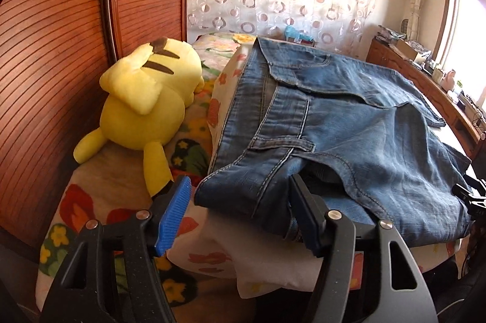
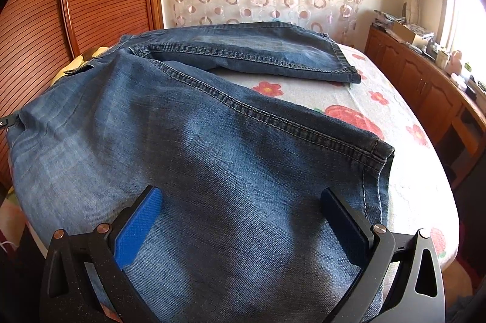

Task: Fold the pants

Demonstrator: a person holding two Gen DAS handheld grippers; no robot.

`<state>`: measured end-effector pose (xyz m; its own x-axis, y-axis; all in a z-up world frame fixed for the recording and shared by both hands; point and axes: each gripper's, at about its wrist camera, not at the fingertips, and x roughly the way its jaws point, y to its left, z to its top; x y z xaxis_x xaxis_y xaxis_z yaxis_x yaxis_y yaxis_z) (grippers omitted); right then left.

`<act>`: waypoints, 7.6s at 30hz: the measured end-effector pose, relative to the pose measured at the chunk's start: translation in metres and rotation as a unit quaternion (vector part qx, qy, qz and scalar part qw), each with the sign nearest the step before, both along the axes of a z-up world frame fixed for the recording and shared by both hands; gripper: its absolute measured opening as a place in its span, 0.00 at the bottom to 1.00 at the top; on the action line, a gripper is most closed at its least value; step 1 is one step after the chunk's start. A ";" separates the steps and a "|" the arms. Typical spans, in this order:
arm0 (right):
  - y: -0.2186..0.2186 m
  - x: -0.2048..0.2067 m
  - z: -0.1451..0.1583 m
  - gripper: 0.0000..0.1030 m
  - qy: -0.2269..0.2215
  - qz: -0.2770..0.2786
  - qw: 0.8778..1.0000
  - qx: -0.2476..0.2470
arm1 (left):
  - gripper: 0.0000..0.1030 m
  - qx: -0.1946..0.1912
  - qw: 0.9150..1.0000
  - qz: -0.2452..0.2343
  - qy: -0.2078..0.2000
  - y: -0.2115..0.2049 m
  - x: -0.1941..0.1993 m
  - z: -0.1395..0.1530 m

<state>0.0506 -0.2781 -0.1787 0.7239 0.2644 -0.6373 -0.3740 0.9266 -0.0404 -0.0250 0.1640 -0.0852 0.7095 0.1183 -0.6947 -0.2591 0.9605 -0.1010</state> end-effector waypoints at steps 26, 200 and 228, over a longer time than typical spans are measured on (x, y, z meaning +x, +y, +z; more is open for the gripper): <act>-0.018 -0.011 0.001 1.00 0.006 -0.004 1.000 0.024 | 0.21 -0.041 0.998 -0.013 -0.048 -0.008 -0.001 0.016; 0.035 0.248 0.138 0.07 -0.064 -0.061 0.996 -0.004 | 0.46 0.051 0.996 -0.036 -0.058 0.003 0.312 0.076; -0.026 0.200 0.120 0.43 0.028 -0.057 0.998 0.027 | 0.82 0.045 0.988 -0.136 -0.055 -0.074 0.203 0.057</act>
